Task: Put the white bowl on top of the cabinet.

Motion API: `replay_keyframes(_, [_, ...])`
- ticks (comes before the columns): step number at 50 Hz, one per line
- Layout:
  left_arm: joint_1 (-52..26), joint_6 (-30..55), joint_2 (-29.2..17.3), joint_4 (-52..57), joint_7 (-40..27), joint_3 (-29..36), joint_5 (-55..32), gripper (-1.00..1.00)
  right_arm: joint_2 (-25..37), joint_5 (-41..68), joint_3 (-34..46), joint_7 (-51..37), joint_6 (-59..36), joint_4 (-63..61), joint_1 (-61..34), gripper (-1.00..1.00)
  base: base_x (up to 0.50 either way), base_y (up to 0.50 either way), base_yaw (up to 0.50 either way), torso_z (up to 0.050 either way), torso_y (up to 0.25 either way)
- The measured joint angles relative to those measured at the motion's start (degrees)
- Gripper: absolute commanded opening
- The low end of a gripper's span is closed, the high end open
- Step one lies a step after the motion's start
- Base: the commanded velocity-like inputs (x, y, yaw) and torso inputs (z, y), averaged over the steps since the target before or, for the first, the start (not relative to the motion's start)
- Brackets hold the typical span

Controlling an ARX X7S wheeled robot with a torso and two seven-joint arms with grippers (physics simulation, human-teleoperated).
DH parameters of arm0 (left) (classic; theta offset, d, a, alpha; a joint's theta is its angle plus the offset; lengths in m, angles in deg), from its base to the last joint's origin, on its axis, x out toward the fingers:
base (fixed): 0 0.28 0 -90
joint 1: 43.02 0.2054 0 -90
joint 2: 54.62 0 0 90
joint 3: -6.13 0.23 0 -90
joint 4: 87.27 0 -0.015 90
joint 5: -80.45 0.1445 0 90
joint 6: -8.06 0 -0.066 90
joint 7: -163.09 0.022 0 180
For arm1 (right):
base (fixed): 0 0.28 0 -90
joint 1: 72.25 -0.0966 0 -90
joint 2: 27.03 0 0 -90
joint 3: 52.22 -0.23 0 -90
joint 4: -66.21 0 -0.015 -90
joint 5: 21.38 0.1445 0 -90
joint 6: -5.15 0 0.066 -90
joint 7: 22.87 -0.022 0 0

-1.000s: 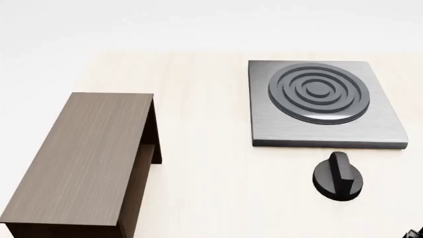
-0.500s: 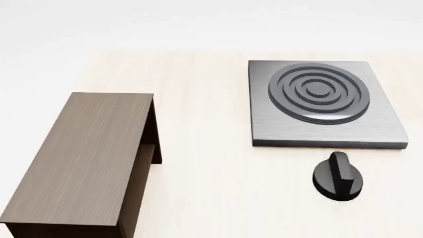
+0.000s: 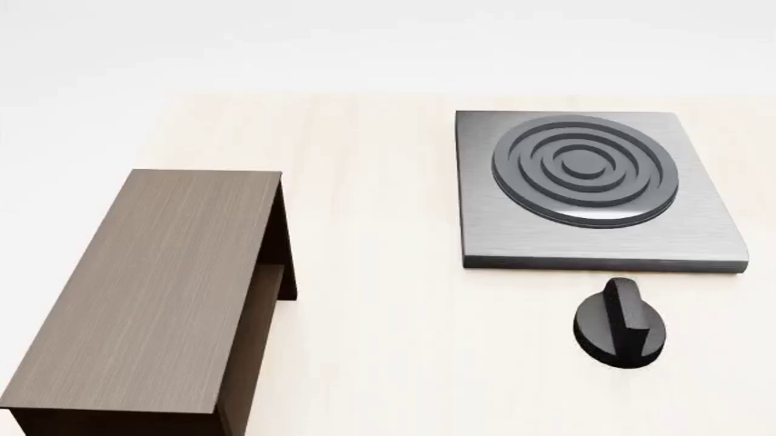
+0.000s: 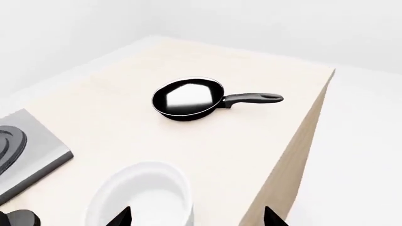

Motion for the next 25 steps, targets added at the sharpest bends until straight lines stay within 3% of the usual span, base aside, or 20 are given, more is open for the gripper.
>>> replay_keyframes(11, [-0.1, 0.0, -0.2, -0.2, -0.1, 0.2, 0.0, 1.0, 4.3, 7.3, 6.2, 0.3, 2.2, 5.0, -3.4, 1.0, 0.0, 0.0, 0.0, 0.0, 0.0])
replay_keyframes(25, [-0.2, -0.1, -0.4, -0.5, -0.2, 0.5, -0.1, 1.0, 5.8, 12.0, 6.1, 0.9, 4.2, 7.5, -5.0, 1.0, 0.0, 0.0, 0.0, 0.0, 0.0])
